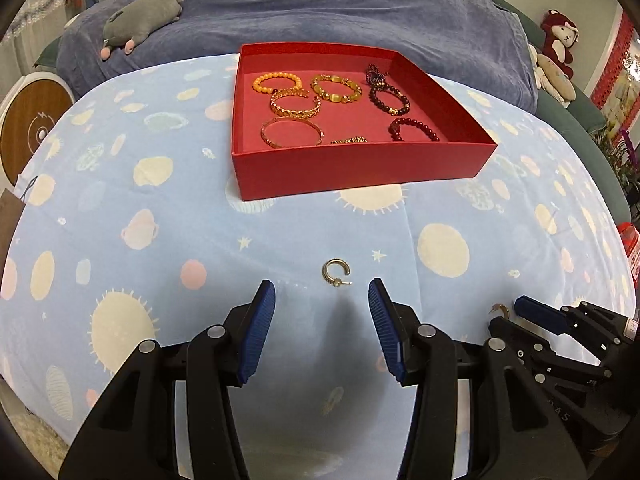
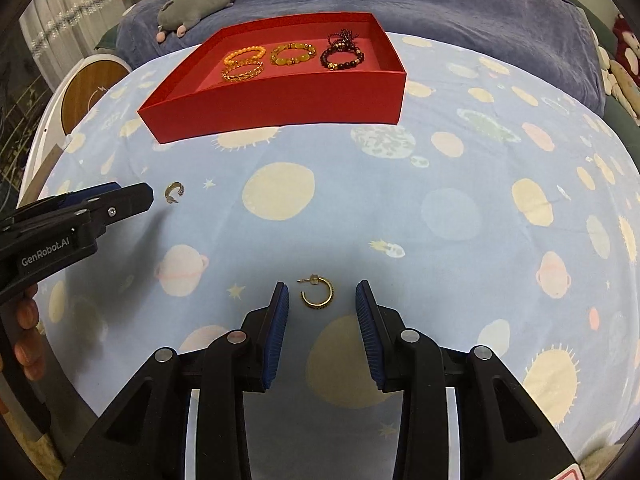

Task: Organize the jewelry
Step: 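Move both grippers back to the two gold hoop earrings on the bed, then grasp one gold hoop earring with the left gripper while the right grasps the other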

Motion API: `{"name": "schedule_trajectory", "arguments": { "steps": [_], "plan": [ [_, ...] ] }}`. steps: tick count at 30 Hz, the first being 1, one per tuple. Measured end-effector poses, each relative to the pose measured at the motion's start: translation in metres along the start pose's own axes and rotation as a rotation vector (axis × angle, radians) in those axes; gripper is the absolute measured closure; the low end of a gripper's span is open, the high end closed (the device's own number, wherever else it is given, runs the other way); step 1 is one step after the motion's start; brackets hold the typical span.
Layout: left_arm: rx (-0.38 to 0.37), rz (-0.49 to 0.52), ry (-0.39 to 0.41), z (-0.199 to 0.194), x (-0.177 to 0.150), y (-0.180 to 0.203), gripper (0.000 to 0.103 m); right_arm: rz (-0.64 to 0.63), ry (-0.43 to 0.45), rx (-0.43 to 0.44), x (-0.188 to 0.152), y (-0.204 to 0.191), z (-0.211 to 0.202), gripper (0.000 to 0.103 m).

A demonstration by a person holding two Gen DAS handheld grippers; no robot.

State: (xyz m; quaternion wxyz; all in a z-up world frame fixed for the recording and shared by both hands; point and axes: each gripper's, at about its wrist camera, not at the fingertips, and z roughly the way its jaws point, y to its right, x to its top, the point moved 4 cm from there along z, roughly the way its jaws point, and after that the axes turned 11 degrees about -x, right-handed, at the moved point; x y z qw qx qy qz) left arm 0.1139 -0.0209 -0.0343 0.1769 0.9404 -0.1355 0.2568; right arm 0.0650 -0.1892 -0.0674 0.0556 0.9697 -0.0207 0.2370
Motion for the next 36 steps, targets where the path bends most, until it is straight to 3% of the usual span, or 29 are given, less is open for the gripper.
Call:
{"name": "schedule_trajectory", "arguments": {
  "steps": [6,9,20,22,28,36],
  "plan": [
    [0.007,0.009,-0.011,0.006,-0.005,0.005,0.056,0.007,0.011,0.001,0.001,0.001,0.002,0.074],
    [0.005,0.001,-0.011,0.009,-0.005,0.005,0.056,0.005,0.012,-0.002,0.001,0.002,0.002,0.087],
    [0.022,-0.033,-0.011,0.024,0.004,0.0,0.057,0.051,0.002,0.028,0.0,0.008,0.002,0.087],
    [0.014,-0.049,-0.016,0.028,0.004,-0.002,0.062,0.052,0.001,0.032,0.001,0.007,0.002,0.087],
    [0.012,-0.047,-0.016,0.03,0.005,-0.002,0.089,0.052,-0.001,0.039,0.002,0.005,0.002,0.087],
    [-0.01,-0.053,-0.012,0.023,0.006,-0.001,0.09,0.049,0.006,0.048,0.004,0.002,-0.003,0.087]
  ]
}}
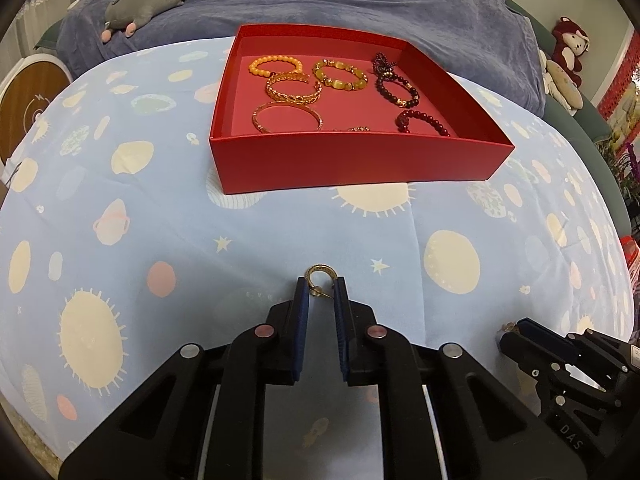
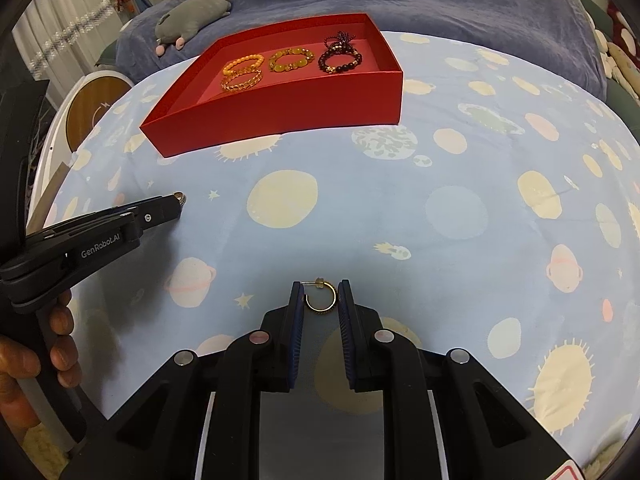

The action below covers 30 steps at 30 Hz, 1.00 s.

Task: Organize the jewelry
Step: 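Grasp one gold hoop earring with the left gripper while the right grasps the other, then carry both held earrings over the red box and lower them inside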

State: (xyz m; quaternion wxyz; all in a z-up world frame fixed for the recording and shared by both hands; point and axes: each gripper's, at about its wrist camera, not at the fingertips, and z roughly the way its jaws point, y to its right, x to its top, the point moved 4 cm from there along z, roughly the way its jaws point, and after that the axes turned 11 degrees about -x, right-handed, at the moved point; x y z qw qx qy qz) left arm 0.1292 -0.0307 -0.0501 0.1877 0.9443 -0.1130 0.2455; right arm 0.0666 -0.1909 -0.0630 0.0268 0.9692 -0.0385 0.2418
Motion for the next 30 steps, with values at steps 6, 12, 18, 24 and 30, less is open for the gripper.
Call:
{"name": "schedule_trajectory", "arguments": {
  "steps": [6,12,18,24,30],
  "plan": [
    [-0.007,0.009,0.02,-0.016,0.009,0.004,0.09,0.017,0.026,0.023,0.013,0.0,-0.013,0.087],
    [-0.024,0.01,0.054,-0.03,0.029,0.008,0.09,0.004,0.08,0.034,0.045,-0.004,-0.024,0.087],
    [-0.038,0.011,0.099,-0.038,0.06,0.006,0.09,0.005,0.125,0.058,0.088,-0.007,-0.026,0.087],
    [-0.044,0.01,0.147,-0.037,0.101,0.002,0.09,0.021,0.135,0.081,0.135,-0.012,-0.011,0.087],
    [-0.031,0.011,0.15,-0.019,0.127,-0.004,0.09,0.038,0.129,0.097,0.172,-0.02,0.012,0.087]
  ]
}}
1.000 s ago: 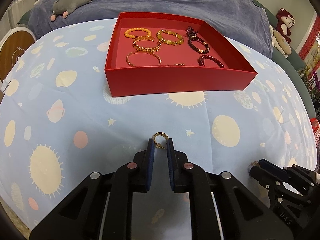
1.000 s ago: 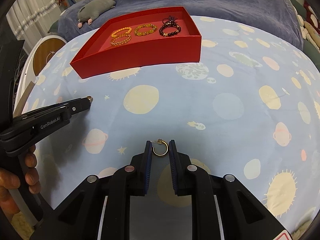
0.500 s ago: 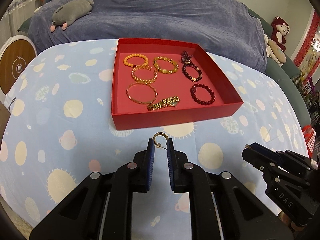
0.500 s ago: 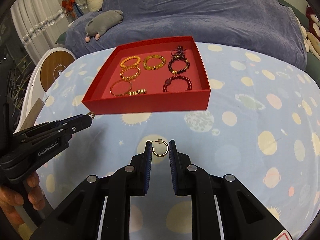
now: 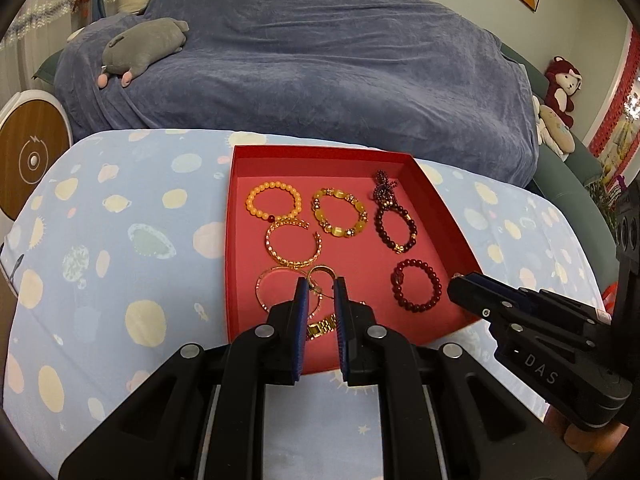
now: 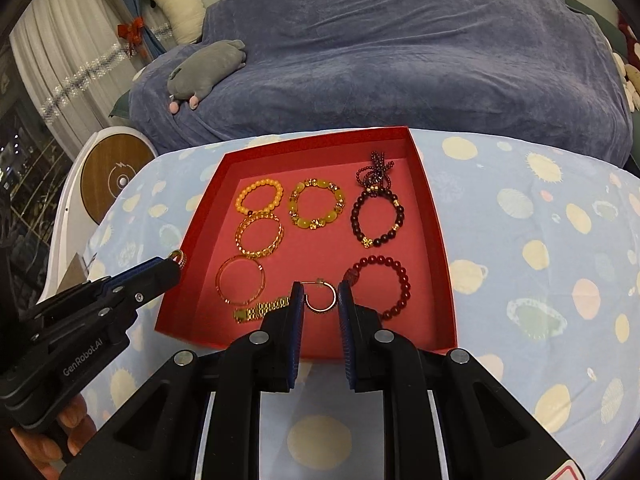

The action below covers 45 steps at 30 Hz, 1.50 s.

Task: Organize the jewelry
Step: 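Carry both held earrings over the red box and lower them inside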

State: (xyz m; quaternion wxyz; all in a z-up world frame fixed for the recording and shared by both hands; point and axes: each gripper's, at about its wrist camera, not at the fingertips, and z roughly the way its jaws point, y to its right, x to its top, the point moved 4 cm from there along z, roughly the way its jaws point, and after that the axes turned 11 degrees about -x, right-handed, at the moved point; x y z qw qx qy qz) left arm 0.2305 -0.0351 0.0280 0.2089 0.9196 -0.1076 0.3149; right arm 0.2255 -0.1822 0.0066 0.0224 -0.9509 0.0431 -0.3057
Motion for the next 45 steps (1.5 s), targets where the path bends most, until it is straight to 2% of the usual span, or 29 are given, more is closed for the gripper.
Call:
{"name": "schedule_trajectory", "arguments": {
  "steps": [13,23,27,34,39,45],
  "plan": [
    [0.019,0.008,-0.048,0.048,0.009,-0.009,0.09,-0.019,-0.024,0.002,0.022,-0.014,0.045,0.087],
    [0.016,0.006,-0.045,0.052,0.009,-0.014,0.09,-0.049,-0.016,-0.014,0.021,-0.014,0.049,0.087],
    [0.006,-0.012,-0.047,0.04,-0.005,-0.02,0.09,-0.069,-0.017,-0.035,0.006,-0.011,0.043,0.087],
    [0.001,-0.045,-0.102,0.032,-0.04,-0.028,0.09,-0.059,-0.056,-0.071,-0.027,0.001,0.039,0.087],
    [-0.002,-0.024,-0.111,0.018,-0.055,-0.024,0.09,-0.072,-0.065,-0.086,-0.045,-0.001,0.027,0.087],
    [-0.015,-0.011,-0.134,-0.012,-0.091,-0.019,0.09,-0.044,-0.097,-0.053,-0.088,-0.003,-0.004,0.087]
  ]
}}
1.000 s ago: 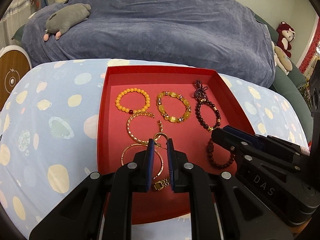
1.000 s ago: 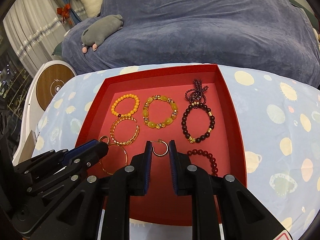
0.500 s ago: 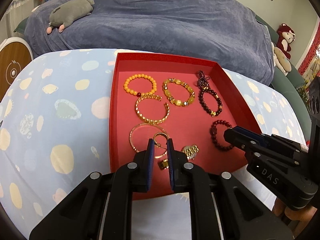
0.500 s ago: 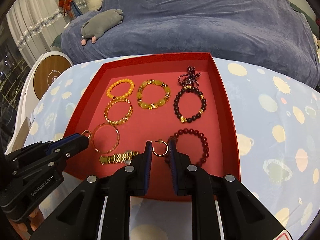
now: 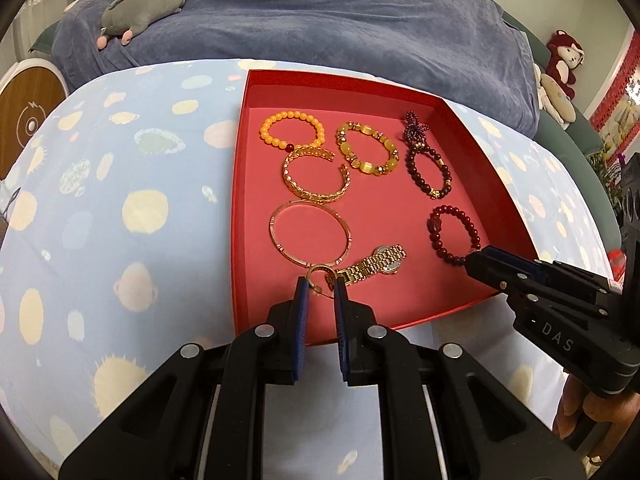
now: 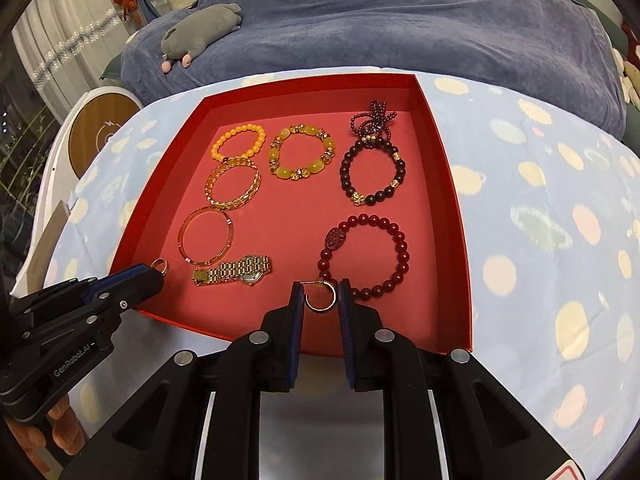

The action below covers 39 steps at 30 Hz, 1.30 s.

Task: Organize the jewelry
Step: 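Carry both held earrings over the red box and lower them inside, then open both grippers to release the earrings into the red box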

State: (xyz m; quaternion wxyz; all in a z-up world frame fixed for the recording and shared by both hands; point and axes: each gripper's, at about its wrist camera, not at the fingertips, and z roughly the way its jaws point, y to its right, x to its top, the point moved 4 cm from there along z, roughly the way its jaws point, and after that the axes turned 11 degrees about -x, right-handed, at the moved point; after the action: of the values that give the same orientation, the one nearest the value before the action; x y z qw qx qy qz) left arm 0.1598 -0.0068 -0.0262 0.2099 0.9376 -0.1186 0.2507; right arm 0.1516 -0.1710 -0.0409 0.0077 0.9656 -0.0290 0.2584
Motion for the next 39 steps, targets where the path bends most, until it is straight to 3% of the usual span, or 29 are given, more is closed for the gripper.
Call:
{"name": "schedule_trajectory", "arguments": {
  "steps": [8,12,18,24,39],
  "plan": [
    [-0.032,-0.002,-0.053,-0.042,-0.074,0.01,0.09,0.043,-0.053,0.057,-0.089,-0.007,-0.052,0.087],
    [-0.041,-0.016,-0.058,-0.053,-0.09,0.018,0.09,0.065,-0.066,0.06,-0.106,-0.006,-0.064,0.087],
    [-0.059,-0.007,-0.008,-0.059,-0.066,0.029,0.09,0.088,-0.033,0.058,-0.087,-0.007,-0.065,0.087],
    [-0.053,-0.006,-0.018,-0.033,-0.041,0.033,0.09,0.073,-0.037,0.043,-0.062,-0.017,-0.047,0.087],
    [-0.024,-0.022,-0.065,-0.004,-0.039,0.025,0.09,0.063,-0.066,0.013,-0.045,-0.024,-0.018,0.087]
  ]
}}
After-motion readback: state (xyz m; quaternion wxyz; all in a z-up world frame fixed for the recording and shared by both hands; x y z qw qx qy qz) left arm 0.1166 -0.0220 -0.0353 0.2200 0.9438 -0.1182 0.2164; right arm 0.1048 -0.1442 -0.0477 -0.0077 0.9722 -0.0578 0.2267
